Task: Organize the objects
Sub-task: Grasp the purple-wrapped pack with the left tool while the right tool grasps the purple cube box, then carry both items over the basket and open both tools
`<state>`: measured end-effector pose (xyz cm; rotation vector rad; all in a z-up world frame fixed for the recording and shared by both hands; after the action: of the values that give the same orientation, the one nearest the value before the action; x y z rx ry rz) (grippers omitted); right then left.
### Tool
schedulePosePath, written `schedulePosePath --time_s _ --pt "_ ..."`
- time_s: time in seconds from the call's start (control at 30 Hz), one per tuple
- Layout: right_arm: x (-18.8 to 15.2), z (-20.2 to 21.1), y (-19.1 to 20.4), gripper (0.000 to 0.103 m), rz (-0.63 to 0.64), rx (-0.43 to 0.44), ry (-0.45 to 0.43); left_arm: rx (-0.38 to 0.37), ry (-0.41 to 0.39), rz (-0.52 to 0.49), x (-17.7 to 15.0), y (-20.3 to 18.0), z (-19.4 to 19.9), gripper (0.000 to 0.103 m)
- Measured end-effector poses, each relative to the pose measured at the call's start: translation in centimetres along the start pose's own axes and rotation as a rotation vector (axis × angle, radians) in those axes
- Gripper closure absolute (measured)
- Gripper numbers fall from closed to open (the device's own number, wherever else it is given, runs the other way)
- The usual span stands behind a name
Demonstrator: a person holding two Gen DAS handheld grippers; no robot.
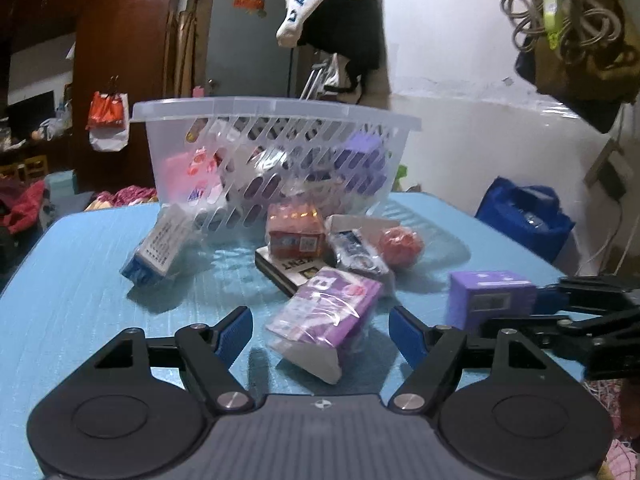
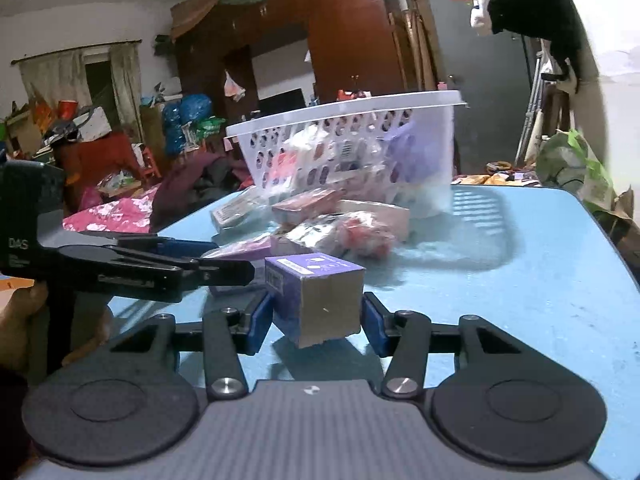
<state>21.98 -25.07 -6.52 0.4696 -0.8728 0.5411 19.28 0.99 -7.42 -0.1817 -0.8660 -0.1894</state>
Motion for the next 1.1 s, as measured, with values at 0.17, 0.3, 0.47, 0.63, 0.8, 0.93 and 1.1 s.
schedulePosePath --time_s 0.17,0.3,0.47,0.63,0.8,0.93,1.1 --pt "-0.1 -0.9 -0.7 0.051 -0.016 -0.009 0.006 0.005 -0.020 -0.003 0.1 0.0 0.0 0.025" --pt "-0.4 -1.2 -0.9 0.050 -0.016 -0.008 0.003 -0.005 -0.021 -0.022 0.1 -0.4 0.0 0.025" --pt "-0.4 -1.7 -0.6 0.046 0.018 -0.029 -0.007 0.016 -0.024 -0.065 0.0 -1.1 -0.1 0.037" --pt "-0.5 -1.4 -0.3 0.054 0.026 -0.009 -0.015 0.049 -0.112 -0.091 -0.8 -1.4 1.1 0.044" --pt "-0.4 0.0 0.0 0.055 0.025 -0.027 -0.064 0.002 -0.165 -0.026 -1.5 -0.3 2.0 0.044" --pt "0.9 1.3 -0.3 0.055 0.008 -0.040 -0.119 -0.016 -0.218 0.015 -0.9 0.6 3.4 0.044" --pt "5.9 2.9 -1.2 0.056 0.016 -0.052 -0.199 -0.010 -0.301 0.021 2.8 1.6 5.8 0.044"
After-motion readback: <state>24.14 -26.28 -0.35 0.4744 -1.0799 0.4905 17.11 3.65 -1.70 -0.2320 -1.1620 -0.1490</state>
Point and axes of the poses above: each gripper's, at about its wrist camera, not at the fingertips, and z roughly against the way its jaws point, y to its left, x to its top, the point moved 2 cm from there along -z, roughly the way its jaws point, and after that the axes turned 12 degrees about y, right-handed, at the moved point
